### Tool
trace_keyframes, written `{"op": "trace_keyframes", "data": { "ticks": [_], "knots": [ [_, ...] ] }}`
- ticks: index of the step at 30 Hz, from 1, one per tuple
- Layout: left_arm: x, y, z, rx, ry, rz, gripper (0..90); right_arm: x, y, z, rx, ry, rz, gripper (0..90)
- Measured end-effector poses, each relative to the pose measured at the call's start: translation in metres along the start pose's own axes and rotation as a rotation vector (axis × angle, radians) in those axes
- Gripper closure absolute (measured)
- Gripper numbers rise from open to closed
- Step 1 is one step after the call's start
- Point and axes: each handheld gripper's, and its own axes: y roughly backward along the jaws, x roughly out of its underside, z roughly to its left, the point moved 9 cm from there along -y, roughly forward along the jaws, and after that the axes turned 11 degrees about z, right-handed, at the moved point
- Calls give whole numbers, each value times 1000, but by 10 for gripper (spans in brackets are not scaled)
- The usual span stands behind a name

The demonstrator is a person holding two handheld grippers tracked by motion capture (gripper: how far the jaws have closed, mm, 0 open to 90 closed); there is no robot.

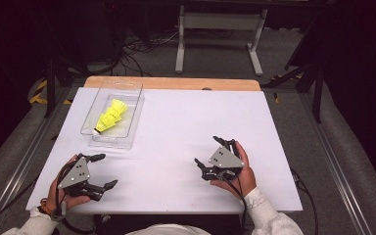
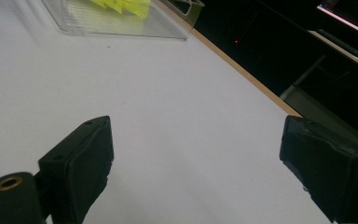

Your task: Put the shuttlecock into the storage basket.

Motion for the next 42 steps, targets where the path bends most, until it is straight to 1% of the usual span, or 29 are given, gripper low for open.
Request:
{"op": "trace_keyframes", "data": {
  "ticks": [5, 13, 15, 19, 25, 27, 33, 36, 38, 42],
  "knots": [
    [0, 0, 0, -1, 3, -3, 80, 5, 1, -1, 14, 10, 7, 107],
    [0, 0, 1, -2, 0, -3, 80, 14, 3, -4, 21, 2, 17, 106],
    [0, 0, 0, -1, 3, -4, 80, 19, 4, -6, 27, 0, 21, 106],
    [0, 0, 0, -1, 2, -4, 80, 27, 8, -9, 29, -21, 21, 105],
    [-1, 0, 1, -3, -2, -2, 80, 36, 11, -11, 35, -31, 30, 88],
    [-1, -1, 1, -2, -1, -3, 80, 39, 12, -11, 31, -38, 36, 87],
    [-3, -2, 2, -3, -4, -7, 80, 49, 17, -15, 34, -63, 32, 88],
    [-3, -2, 2, 2, 0, -9, 79, 54, 20, -17, 37, -64, 30, 87],
    [-4, -3, 2, -2, -4, -5, 79, 59, 23, -18, 47, -70, 35, 87],
    [-4, -3, 3, -8, -3, -6, 78, 70, 27, -20, 48, -90, 53, 88]
  ]
}}
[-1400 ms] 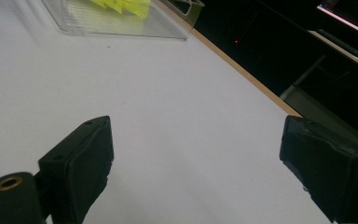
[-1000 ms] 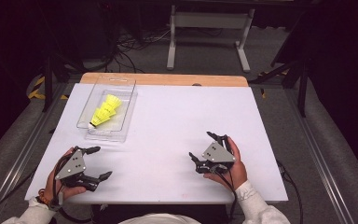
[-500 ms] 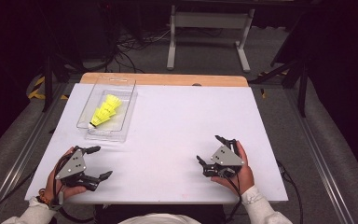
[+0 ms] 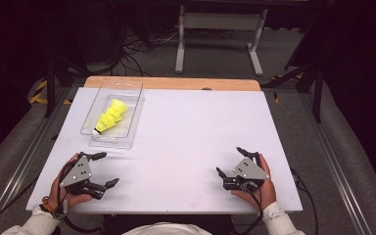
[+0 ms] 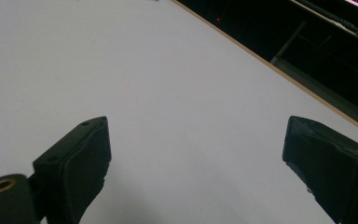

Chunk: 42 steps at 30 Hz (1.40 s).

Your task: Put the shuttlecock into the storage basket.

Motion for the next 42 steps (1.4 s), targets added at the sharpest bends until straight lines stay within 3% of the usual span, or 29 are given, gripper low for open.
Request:
{"op": "trace_keyframes", "data": {
  "ticks": [7, 23, 27, 42],
  "knots": [
    [-1, 0, 1, -3, 7, -8, 77, 4, 1, -3, 2, -13, 0, 88],
    [1, 5, 0, -4, 10, -17, 75, -4, 0, 4, -11, 0, -16, 88],
    [1, 6, 0, -9, -1, -16, 74, -4, -2, 9, -13, 22, -7, 88],
    [0, 3, -1, -6, 2, -10, 74, -5, -1, 8, -12, 20, -15, 88]
  ]
}}
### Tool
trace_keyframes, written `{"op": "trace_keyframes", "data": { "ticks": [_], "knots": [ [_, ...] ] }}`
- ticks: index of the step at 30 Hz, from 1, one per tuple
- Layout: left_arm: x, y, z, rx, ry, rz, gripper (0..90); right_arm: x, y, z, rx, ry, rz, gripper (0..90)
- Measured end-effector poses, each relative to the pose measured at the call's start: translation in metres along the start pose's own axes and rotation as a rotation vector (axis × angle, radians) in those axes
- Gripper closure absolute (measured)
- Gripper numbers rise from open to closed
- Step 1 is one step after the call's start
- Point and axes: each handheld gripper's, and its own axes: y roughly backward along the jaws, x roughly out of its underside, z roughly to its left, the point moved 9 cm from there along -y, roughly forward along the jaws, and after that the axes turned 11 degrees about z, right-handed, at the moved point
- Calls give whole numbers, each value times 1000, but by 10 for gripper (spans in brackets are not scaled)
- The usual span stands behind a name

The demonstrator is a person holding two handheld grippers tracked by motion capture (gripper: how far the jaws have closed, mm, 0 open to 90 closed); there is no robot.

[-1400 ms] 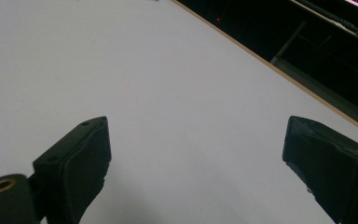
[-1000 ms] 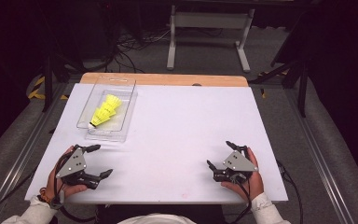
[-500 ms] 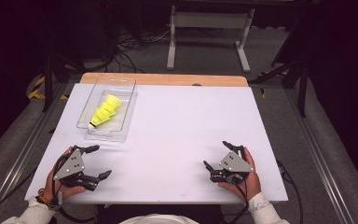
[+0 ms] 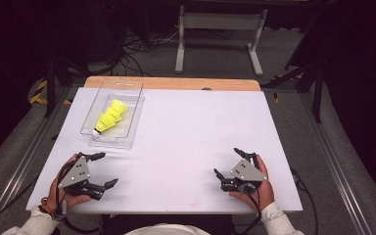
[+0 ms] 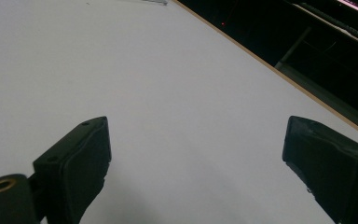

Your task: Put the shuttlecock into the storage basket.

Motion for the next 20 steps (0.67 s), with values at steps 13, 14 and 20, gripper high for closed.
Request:
{"op": "trace_keyframes", "data": {
  "ticks": [13, 14, 20],
  "knots": [
    [0, -1, 0, 7, 7, 1, 75, 1, -1, 0, -2, 1, 2, 88],
    [0, -1, 0, 9, 8, 1, 75, 1, -1, 0, -2, 1, 3, 88],
    [0, -1, 2, -1, 11, 3, 74, 0, -2, -1, -6, -7, -2, 88]
  ]
}}
